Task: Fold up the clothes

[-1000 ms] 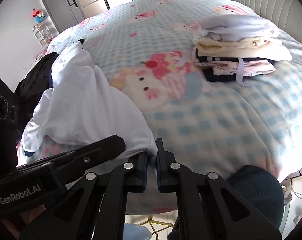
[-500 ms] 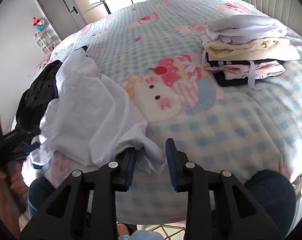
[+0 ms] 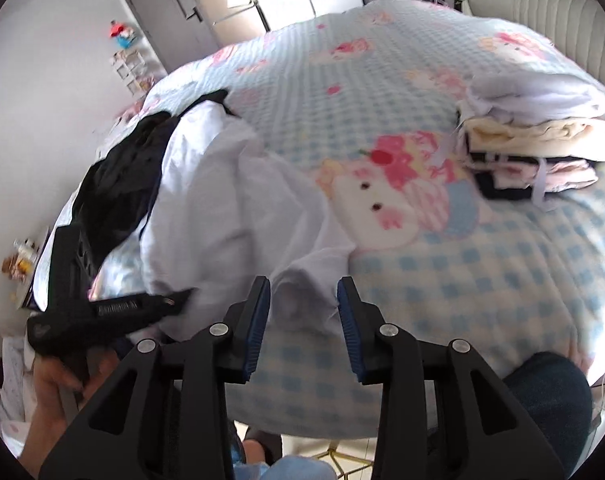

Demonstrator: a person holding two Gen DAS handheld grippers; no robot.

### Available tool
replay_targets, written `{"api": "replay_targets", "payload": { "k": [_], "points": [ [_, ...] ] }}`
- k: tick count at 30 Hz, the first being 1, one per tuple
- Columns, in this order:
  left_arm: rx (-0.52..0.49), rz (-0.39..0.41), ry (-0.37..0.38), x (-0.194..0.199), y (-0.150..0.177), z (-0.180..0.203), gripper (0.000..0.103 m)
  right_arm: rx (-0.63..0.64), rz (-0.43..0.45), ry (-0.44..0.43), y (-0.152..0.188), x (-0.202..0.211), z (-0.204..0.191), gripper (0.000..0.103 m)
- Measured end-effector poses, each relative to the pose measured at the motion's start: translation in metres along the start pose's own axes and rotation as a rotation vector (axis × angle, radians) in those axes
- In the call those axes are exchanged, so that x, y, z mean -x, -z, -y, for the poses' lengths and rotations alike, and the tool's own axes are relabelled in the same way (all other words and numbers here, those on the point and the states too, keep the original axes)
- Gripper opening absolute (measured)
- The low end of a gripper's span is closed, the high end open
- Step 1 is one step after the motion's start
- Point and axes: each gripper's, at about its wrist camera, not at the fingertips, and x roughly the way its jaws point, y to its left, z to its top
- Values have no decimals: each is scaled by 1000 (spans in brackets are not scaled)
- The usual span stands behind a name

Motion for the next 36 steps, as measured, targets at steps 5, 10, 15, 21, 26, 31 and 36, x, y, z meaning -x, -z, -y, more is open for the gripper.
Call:
{"api": "replay_targets", "payload": {
  "k": [5, 10, 15, 21, 26, 31, 36],
  "points": [
    [-142, -22, 47, 10, 13, 42, 5, -17, -42, -23, 9, 1, 14, 42],
    [-235, -49, 68, -4, 30, 79, 5, -70, -28, -41, 11, 10, 31, 50],
    [-85, -3, 10, 11, 10, 37, 6, -48, -71, -89, 18, 5, 17, 54],
    [149, 148, -37, 51, -10, -44, 65, 15, -194, -196, 29, -41, -22, 69],
    [248, 125, -39, 34, -28, -83, 68, 76, -302, -161, 44, -102, -49, 56],
    [169, 131, -133, 18, -38, -67, 4, 54, -154, 1, 36, -86, -31, 6],
    [12, 49, -18, -4, -27, -11, 6, -11, 4, 130, 7, -39, 15, 5]
  ]
}}
